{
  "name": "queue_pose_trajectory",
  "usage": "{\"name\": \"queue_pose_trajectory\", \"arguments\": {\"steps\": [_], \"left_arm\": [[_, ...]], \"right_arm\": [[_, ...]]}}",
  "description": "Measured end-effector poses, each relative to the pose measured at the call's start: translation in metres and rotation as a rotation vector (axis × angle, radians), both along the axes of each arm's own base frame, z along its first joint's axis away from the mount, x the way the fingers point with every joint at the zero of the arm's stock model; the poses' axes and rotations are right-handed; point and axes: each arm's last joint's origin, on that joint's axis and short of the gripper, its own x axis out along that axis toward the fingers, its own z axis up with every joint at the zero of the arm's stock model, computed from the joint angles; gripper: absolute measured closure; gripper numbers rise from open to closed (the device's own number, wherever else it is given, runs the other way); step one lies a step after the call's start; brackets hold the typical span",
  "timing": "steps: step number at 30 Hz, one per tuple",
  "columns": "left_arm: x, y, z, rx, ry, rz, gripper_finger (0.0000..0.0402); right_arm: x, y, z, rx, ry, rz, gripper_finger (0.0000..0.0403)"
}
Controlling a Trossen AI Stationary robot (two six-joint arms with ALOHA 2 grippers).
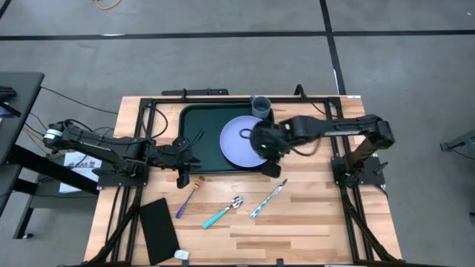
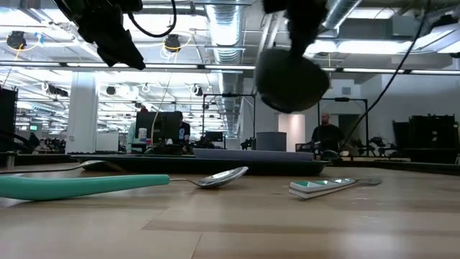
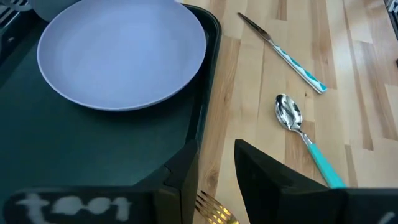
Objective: Set up tray
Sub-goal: Put the bowl on the plate on the serving tray
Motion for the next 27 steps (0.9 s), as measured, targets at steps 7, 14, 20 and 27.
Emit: {"name": "queue_pose_trajectory", "arguments": {"steps": [7,14,20,27], "left_arm": [[0.000,0.003,0.000,-0.001,0.003,0.017,0.0310],[0.001,0.007,0.000,-0.004,0.003,0.040,0.0310],[0.001,0.009,0.000,-0.004,0.003,0.052,0.0310],[0.001,0.010,0.000,-0.001,0.004,0.048,0.0310]], "right_arm": [[0.048,-0.029,-0.028,-0.029,0.120,0.064,0.0399],[0.069,-0.044,-0.063,0.000,0.203,0.060,0.0400],[0.079,-0.044,-0.084,-0.001,0.245,0.114,0.0399],[0.082,-0.044,-0.092,-0.007,0.262,0.159,0.0397]]}}
